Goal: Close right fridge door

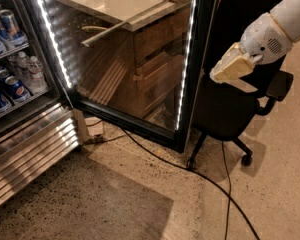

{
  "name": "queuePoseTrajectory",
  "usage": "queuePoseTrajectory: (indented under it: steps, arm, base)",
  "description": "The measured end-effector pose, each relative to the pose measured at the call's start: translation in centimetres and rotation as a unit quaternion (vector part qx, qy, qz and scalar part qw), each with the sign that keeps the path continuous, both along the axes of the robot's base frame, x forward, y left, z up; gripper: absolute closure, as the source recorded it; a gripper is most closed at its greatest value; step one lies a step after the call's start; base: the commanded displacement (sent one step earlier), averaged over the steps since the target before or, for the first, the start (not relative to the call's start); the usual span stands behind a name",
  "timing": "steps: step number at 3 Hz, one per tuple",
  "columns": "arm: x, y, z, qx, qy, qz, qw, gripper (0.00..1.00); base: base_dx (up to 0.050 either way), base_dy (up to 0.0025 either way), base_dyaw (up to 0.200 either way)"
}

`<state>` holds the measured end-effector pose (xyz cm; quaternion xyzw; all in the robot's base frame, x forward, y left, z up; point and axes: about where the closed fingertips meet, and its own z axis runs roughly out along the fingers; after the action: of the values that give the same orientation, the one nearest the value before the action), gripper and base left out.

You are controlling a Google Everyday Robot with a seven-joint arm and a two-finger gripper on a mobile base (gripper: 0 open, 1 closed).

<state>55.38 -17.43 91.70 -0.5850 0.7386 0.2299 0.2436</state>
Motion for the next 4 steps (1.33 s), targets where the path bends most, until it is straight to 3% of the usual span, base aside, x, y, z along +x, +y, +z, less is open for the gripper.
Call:
queuePoseTrajectory:
  steps: [3,4]
  arm:
    - [0.00,0.00,0.00,0.000,0.000,0.000,1.0000,1.00]
    - [0.00,0.00,0.00,0.000,0.000,0.000,1.0000,1.00]
  base:
    - [0.050,-0.00001,0.000]
    - [-0.050,0.00001,0.000]
